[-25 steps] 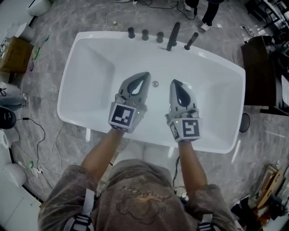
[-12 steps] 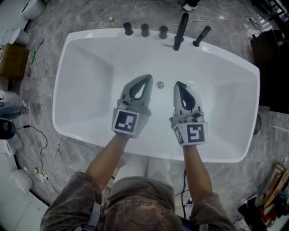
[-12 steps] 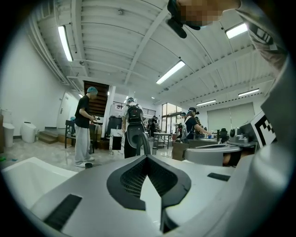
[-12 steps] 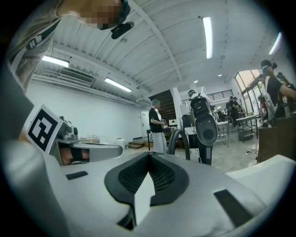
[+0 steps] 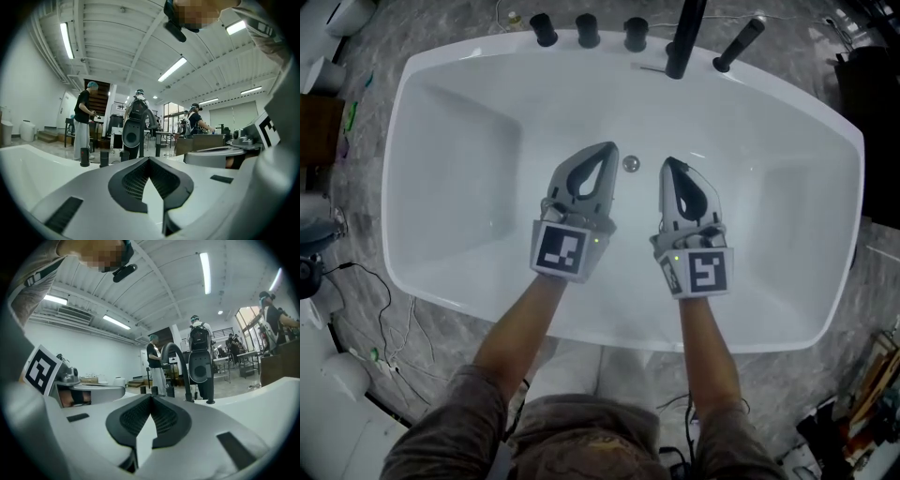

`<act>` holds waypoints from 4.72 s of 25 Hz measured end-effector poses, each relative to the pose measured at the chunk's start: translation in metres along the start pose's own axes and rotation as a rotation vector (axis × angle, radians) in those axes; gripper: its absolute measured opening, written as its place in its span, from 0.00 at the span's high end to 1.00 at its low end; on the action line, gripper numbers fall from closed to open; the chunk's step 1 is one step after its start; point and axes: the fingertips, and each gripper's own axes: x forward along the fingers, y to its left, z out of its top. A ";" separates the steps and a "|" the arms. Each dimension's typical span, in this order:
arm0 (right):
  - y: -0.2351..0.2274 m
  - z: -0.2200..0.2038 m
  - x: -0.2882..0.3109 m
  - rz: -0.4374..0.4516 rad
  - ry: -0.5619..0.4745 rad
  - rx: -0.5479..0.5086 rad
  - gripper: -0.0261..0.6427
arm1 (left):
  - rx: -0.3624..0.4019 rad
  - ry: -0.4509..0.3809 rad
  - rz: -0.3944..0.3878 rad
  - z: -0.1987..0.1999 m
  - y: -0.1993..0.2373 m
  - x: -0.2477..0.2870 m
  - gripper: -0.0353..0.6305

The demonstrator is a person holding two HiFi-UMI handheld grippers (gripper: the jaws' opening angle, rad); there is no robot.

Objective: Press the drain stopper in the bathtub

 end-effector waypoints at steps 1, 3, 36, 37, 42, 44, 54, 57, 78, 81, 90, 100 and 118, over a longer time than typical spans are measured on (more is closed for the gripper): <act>-0.003 -0.007 0.003 -0.003 -0.002 0.001 0.96 | 0.000 -0.003 0.000 -0.008 0.000 0.003 0.95; -0.010 -0.022 0.008 -0.005 -0.007 0.003 0.96 | 0.003 -0.007 0.001 -0.024 0.001 0.010 0.95; -0.042 -0.239 0.053 -0.024 0.010 0.053 0.96 | -0.050 0.059 -0.033 -0.250 0.005 0.069 0.95; -0.044 -0.242 0.052 -0.025 0.013 0.055 0.96 | -0.058 0.075 -0.034 -0.256 0.005 0.072 0.95; -0.046 -0.258 0.048 -0.036 0.036 0.057 0.96 | -0.108 0.196 -0.040 -0.296 0.008 0.087 0.95; -0.050 -0.264 0.048 -0.041 0.039 0.059 0.96 | -0.122 0.238 -0.043 -0.318 0.010 0.097 0.95; -0.062 -0.300 0.048 -0.052 0.070 0.092 0.96 | -0.223 0.488 -0.002 -0.427 0.028 0.137 0.95; -0.063 -0.309 0.048 -0.051 0.083 0.105 0.96 | -0.250 0.569 0.002 -0.457 0.026 0.143 0.95; -0.066 -0.352 0.045 -0.060 0.126 0.175 0.96 | -0.248 0.929 -0.007 -0.588 0.017 0.132 0.95; -0.062 -0.356 0.045 -0.052 0.136 0.178 0.96 | -0.243 0.936 -0.012 -0.588 0.019 0.132 0.95; -0.060 -0.353 0.048 -0.041 0.128 0.163 0.96 | -0.158 1.008 -0.021 -0.597 0.010 0.141 0.94; -0.068 -0.349 0.043 -0.056 0.116 0.148 0.96 | -0.173 1.014 -0.007 -0.597 0.011 0.138 0.94; -0.062 -0.262 0.011 -0.099 0.171 0.112 0.96 | -0.350 0.988 0.103 -0.482 0.010 0.075 0.95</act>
